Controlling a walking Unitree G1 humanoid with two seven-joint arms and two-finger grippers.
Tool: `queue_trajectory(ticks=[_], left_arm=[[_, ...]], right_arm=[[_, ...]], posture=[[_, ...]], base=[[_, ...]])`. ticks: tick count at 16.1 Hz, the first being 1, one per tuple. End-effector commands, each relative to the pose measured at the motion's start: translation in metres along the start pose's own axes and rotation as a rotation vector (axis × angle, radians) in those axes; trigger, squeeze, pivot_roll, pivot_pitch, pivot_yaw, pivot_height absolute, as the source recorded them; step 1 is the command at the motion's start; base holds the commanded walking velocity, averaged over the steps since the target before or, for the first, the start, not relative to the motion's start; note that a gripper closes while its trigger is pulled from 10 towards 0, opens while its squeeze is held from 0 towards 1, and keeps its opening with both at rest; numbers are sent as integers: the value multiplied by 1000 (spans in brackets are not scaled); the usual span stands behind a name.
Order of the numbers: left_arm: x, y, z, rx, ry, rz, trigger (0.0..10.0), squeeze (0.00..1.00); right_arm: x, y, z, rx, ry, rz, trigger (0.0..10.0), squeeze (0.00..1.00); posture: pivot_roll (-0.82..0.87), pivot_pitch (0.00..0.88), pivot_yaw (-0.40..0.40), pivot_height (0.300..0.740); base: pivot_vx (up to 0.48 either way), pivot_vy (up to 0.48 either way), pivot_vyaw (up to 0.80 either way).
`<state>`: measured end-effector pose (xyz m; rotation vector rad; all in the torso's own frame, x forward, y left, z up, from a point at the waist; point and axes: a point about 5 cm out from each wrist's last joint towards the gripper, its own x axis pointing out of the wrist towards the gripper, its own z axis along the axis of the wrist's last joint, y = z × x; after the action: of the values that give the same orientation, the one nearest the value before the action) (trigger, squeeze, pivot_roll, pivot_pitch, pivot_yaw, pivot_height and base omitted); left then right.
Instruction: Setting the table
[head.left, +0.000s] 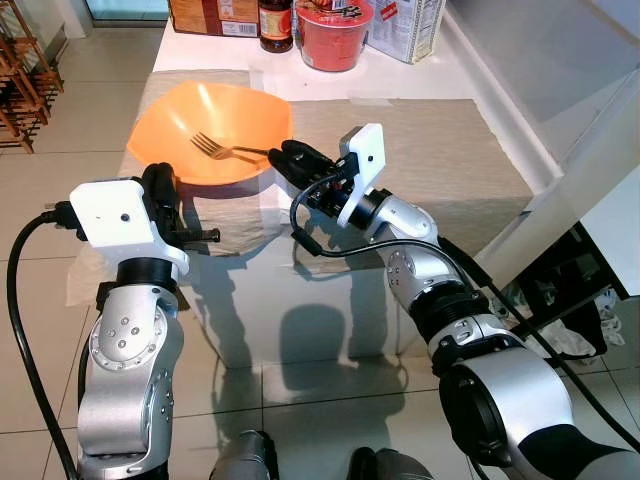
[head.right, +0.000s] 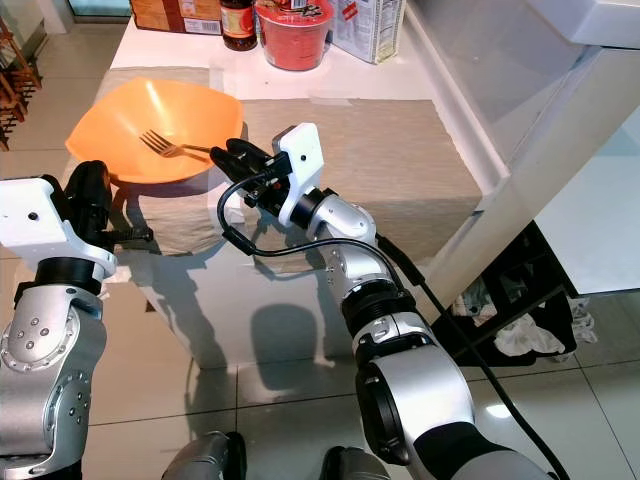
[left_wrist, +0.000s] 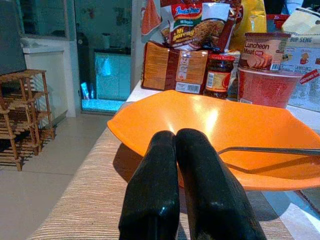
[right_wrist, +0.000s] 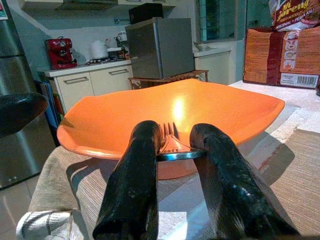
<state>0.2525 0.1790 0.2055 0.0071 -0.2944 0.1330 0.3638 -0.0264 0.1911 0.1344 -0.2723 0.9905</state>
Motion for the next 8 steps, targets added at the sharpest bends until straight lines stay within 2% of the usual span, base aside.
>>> queue_trajectory(ticks=[1, 4, 8], left_arm=[[0, 0, 4, -7, -15, 8, 10000, 0], [0, 0, 5, -6, -16, 9, 10000, 0], [1, 0, 5, -6, -18, 9, 10000, 0]], right_arm=[[2, -2, 3, -2, -1, 1, 0, 0], [2, -3, 5, 1, -9, -5, 0, 0], [4, -7, 15, 36, -72, -22, 0, 0]], posture=[[66, 149, -40, 740], [66, 149, -39, 740], [68, 148, -41, 740]], base=[[0, 0, 0], [0, 0, 0], [0, 0, 0]])
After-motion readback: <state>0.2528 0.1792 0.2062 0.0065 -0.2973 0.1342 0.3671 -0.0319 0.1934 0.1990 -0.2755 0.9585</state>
